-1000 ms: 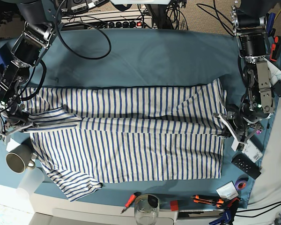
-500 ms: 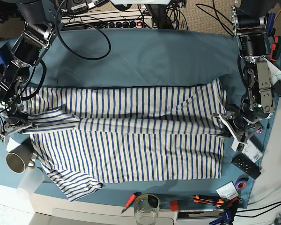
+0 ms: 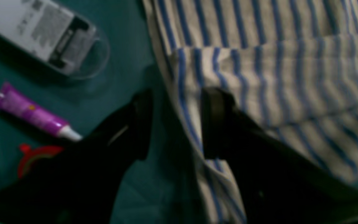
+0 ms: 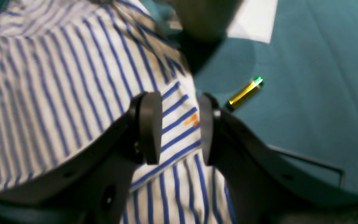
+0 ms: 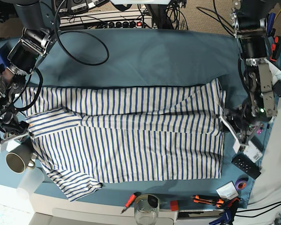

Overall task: Fold the T-shirt properly
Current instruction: 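Release the folded edge and raise both grippers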

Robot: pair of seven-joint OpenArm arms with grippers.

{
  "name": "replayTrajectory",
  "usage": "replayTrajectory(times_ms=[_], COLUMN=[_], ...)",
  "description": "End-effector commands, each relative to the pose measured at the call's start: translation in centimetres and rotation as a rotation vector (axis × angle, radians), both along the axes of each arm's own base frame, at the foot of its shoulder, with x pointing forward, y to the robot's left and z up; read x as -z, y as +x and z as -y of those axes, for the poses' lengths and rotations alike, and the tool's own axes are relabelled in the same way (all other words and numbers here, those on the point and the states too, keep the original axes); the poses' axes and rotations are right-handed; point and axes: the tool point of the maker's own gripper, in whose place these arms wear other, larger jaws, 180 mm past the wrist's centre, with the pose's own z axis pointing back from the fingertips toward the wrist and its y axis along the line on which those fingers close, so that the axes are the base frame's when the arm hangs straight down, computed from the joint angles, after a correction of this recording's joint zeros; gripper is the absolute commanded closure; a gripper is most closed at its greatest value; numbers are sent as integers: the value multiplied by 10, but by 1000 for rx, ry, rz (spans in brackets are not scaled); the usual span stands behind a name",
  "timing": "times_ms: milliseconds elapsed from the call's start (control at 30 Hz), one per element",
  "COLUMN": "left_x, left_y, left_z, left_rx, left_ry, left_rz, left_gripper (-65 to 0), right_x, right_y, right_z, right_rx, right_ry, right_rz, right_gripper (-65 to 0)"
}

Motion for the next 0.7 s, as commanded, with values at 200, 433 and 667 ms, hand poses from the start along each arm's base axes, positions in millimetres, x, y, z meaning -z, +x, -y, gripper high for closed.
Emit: replayTrajectory(times_ms=[200,433,667], left_x=[-5,28,47], left_y=[-4,-38,-56], left_z=[-2,2,1], left_rx=[-29,-21,-42], left_ry=[-30,-50,-59], left_rz=[-34,-143,-165], left_gripper=[-262,-262,-262], right_x=[-25,-31,-26], right_y=[-1,-18,-46], right_z=[10,24,49], right_rx=[3,32,97], right_ry=[-17,104,141], right_rz=[37,97,96], right_gripper=[-208,-208,-208])
